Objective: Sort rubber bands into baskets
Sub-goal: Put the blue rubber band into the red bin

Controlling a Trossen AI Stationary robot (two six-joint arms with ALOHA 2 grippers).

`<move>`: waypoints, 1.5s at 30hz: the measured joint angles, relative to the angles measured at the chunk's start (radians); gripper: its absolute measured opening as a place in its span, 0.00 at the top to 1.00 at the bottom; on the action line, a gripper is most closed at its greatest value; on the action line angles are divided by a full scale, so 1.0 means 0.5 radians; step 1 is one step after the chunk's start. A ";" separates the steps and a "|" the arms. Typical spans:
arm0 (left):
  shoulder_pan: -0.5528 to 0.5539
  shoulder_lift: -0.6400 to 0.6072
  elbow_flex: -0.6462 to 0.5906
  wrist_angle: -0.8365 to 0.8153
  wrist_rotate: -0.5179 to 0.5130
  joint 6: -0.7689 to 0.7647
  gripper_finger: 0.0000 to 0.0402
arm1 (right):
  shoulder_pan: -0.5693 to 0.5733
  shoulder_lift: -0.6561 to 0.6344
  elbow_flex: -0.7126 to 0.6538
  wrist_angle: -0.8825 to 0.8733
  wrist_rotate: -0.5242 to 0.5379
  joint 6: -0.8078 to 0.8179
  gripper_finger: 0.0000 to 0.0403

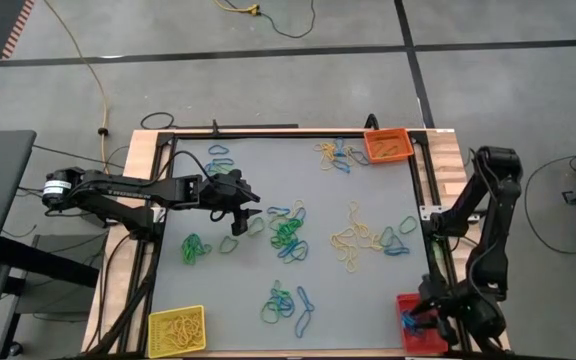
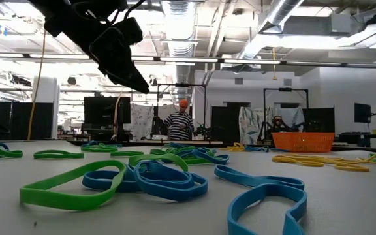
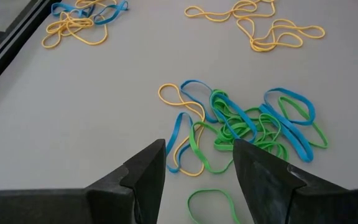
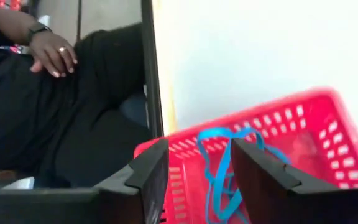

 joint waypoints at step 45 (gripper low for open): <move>0.000 0.000 0.000 0.000 0.000 0.000 0.56 | -1.375 -0.203 -0.223 -0.931 -0.633 -0.165 0.52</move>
